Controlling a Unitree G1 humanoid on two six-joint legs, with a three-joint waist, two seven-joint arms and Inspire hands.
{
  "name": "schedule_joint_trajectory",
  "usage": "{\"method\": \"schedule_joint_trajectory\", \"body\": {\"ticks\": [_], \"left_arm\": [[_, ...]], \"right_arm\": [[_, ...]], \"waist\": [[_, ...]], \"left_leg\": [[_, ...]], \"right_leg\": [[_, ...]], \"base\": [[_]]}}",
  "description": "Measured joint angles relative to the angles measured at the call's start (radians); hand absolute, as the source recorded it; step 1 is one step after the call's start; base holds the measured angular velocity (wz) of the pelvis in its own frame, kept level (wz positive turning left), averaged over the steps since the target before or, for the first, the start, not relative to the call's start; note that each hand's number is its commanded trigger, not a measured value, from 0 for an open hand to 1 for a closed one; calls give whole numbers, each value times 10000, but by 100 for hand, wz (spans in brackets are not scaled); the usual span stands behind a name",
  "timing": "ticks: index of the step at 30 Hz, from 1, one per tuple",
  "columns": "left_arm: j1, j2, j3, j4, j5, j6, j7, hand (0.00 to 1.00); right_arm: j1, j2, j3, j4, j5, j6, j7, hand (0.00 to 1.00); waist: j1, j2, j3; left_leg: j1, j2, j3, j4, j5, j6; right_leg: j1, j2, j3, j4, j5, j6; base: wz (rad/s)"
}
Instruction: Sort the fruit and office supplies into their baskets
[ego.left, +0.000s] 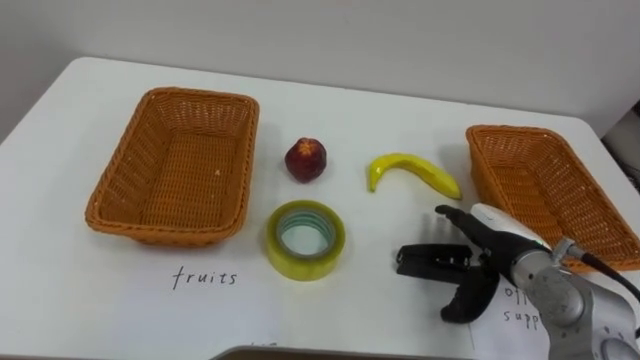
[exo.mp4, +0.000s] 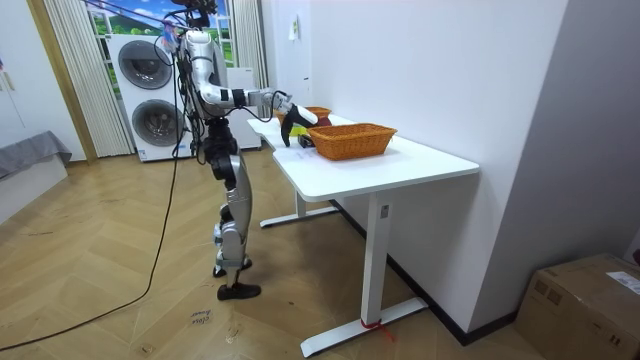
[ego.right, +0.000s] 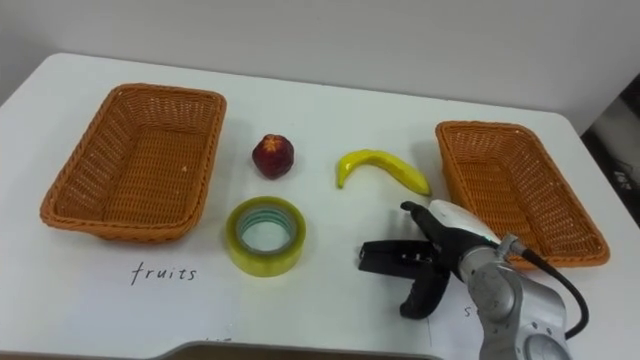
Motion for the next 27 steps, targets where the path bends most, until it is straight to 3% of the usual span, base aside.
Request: {"method": "schedule_joint_trajectory", "body": {"ticks": [2, 3, 4, 5, 11, 19, 27], "left_arm": [[-27, 4, 0, 0, 2, 1, -10, 0], [-37, 5, -2, 0, 1, 1, -15, 0], [-41, 4, -2, 0, 0, 2, -16, 0], [-43, 4, -2, 0, 1, 3, -16, 0], [-49, 4, -2, 0, 1, 8, -25, 0], [-109, 5, -9, 7, 1, 12, -94, 0], [-160, 10, -4, 14, 2, -21, -22, 0]], "right_arm": [[-1, 0, 1, 0, 1, 0, 6, 0], [0, 0, 2, 0, 2, 1, 8, 51], [-1, 0, 5, 1, 5, 1, 8, 69], [-2, 1, 8, 3, 7, 3, 11, 100], [72, -37, 33, -67, -2, -12, 440, 100], [-269, -7, 236, 536, -695, 72, -388, 100], [-302, -4, 236, 656, -663, -61, -696, 100]], "waist": [[-1, 0, 0], [-5, 0, 0], [8, 0, 0], [15, 0, 0], [-25, -29, -11], [248, -28, -14], [217, -30, -18]], "left_leg": [[0, 1, -1, 0, 0, 0], [-3, 2, -1, 0, 0, 0], [-4, 2, -1, 1, 0, 0], [-2, 3, -1, 1, 0, 0], [-7, 5, -3, 11, 2, -3], [-34, 5, -70, 14, 13, -7], [-85, 4, -82, -8, 12, -6]], "right_leg": [[0, 0, -8, -1, 1, -1], [0, 0, -16, -2, 1, -1], [2, 1, -19, -1, 1, -1], [5, 1, -19, -1, 1, -1], [15, 3, -20, 11, 9, -8], [7, 9, -55, -1, 17, -7], [6, 15, -51, -9, 17, -6]], "base": [[0], [0], [0], [0], [0], [2], [0]]}}
